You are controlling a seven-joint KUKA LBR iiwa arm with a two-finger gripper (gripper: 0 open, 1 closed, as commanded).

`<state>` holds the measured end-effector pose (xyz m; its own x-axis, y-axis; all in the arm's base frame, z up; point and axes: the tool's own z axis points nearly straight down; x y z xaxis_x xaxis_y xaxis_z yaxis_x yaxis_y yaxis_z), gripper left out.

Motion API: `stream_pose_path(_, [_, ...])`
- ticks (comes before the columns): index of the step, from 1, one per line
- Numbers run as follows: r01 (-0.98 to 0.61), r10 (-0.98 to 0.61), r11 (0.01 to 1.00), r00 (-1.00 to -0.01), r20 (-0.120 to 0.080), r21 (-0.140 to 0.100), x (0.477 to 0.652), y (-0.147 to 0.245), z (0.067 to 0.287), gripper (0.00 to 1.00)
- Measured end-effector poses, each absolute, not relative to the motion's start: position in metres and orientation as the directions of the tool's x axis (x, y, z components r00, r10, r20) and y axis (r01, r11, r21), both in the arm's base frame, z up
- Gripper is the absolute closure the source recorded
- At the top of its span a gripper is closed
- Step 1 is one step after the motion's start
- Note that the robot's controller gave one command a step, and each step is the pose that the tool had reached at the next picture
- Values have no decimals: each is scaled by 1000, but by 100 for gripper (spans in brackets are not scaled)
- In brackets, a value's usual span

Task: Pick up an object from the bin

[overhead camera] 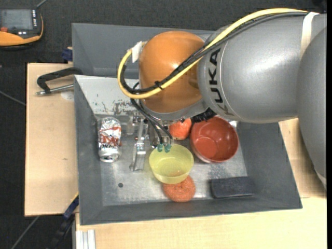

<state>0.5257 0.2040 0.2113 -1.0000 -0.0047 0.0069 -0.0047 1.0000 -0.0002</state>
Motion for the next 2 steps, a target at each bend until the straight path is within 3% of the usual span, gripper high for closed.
stream_pose_path(1, [-162, -162, 987, -987, 0, 4, 553, 234, 205, 0])
stream_pose_path(2, [-367, -367, 930, -930, -15, 2, 532, 166, 331, 0])
